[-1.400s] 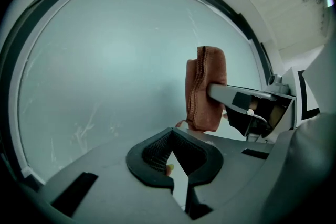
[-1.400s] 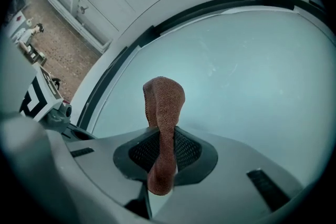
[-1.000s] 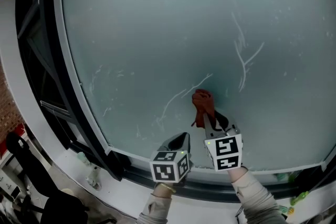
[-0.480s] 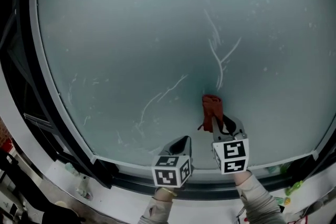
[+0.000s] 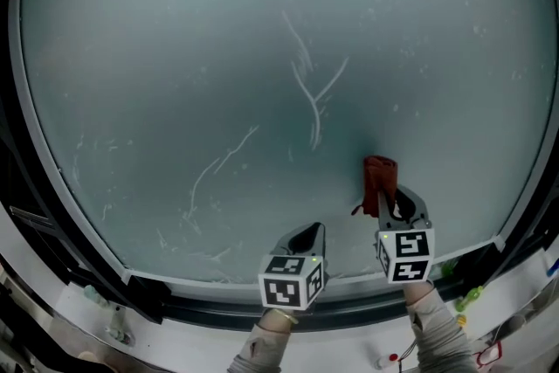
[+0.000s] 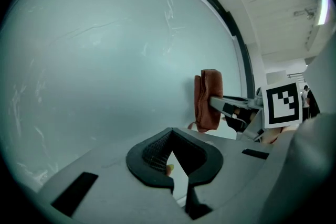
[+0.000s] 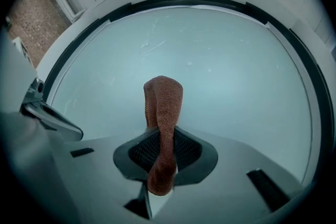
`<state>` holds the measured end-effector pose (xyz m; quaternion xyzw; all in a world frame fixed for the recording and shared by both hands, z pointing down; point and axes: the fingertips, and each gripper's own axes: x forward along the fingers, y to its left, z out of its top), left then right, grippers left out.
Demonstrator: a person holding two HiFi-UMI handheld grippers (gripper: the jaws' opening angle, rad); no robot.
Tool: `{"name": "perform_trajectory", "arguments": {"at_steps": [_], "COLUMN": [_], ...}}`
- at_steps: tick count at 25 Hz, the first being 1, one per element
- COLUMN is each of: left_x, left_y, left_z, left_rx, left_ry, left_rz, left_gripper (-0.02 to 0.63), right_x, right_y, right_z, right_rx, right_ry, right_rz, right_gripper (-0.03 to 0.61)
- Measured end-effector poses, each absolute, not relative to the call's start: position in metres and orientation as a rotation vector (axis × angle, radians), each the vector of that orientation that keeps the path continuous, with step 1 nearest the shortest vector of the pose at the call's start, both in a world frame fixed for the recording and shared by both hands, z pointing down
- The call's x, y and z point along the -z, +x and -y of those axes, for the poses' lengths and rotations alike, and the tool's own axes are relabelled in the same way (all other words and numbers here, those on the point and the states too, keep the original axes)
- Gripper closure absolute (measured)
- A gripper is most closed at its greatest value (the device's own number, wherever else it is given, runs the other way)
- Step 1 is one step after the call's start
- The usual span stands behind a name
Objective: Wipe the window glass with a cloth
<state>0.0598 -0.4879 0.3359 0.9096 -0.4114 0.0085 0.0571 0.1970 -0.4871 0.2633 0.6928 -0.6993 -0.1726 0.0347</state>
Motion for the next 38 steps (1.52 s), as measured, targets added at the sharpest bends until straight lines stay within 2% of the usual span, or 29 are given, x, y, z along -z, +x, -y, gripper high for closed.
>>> {"name": "perform_trajectory", "arguments": {"at_steps": [9, 17, 26, 38], "left_x": [-0.331, -0.326, -0.327, -0.343], "left_y": [0.090, 0.088, 0.057, -0.029], "left_z": [0.484, 0.482, 0.481, 0.483], "left_rx": [-0.019, -0.008, -0.007, -0.002], "left_ry": [2.795, 2.799, 2.761, 2.605], "left_rz": [1.180, 1.186, 1.268, 1.486], "left_gripper": [0.609, 0.611, 0.609, 0.610], "right_x": [-0.269, -0.268, -0.272, -0.299], "right_y": [0.261, 0.260, 0.194, 0.057], "right_z": [0.475, 0.470, 0.458, 0.471], "right_rx": [0.482, 0.479, 0.493, 0.469], "right_ry": [2.263, 2.280, 2.172, 1.825], "right_rz": [1.998, 2.012, 2.208, 2.508], "right_gripper": [0.529, 0.529, 0.529, 0.529]}}
